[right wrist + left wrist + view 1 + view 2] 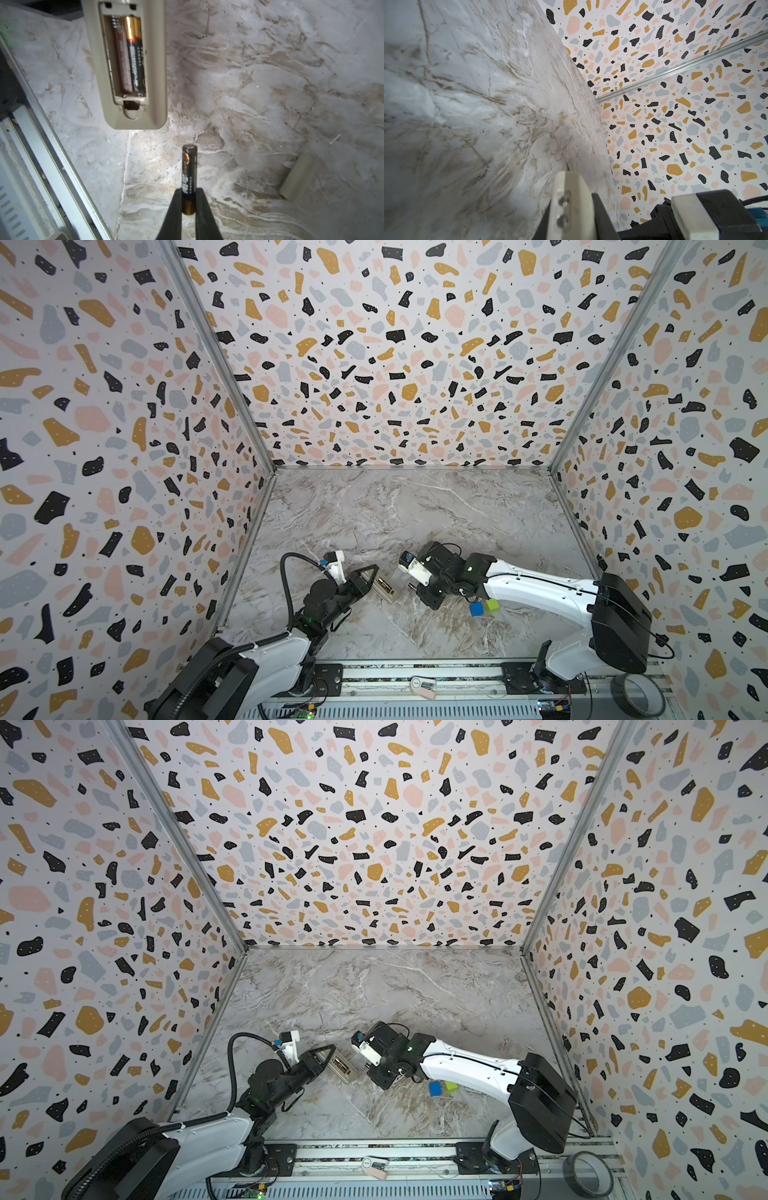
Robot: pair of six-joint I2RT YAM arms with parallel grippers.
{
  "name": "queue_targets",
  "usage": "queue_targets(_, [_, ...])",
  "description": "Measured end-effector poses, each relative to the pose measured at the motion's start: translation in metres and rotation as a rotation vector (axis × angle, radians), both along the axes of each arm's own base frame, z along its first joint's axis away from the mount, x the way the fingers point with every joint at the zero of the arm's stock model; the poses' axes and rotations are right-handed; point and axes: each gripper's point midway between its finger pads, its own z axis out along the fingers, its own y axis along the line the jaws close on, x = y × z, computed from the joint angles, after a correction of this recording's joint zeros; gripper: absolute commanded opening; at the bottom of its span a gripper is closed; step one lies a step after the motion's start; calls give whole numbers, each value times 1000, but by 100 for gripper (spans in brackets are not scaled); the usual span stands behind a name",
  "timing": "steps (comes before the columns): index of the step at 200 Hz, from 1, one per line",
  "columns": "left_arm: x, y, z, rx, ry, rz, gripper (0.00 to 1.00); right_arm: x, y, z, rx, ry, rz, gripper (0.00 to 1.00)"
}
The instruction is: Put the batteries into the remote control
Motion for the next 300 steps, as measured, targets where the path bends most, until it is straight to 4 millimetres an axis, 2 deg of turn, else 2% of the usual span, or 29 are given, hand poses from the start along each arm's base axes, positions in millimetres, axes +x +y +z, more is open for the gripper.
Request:
queue_targets(78, [-1, 0, 9, -11, -28, 0, 0, -4, 1, 5, 3, -6, 11, 0])
queue_targets(167, [-2, -1, 14, -5, -57, -16, 0, -12, 34, 46, 84, -44, 79, 0])
queue_targets(228, [-4, -3, 13, -5, -57, -29, 0, -8, 50, 40, 64, -26, 93, 0])
queue_targets(300, [-4, -3, 13, -5, -57, -30, 0, -4, 60, 28, 33, -10, 95, 0])
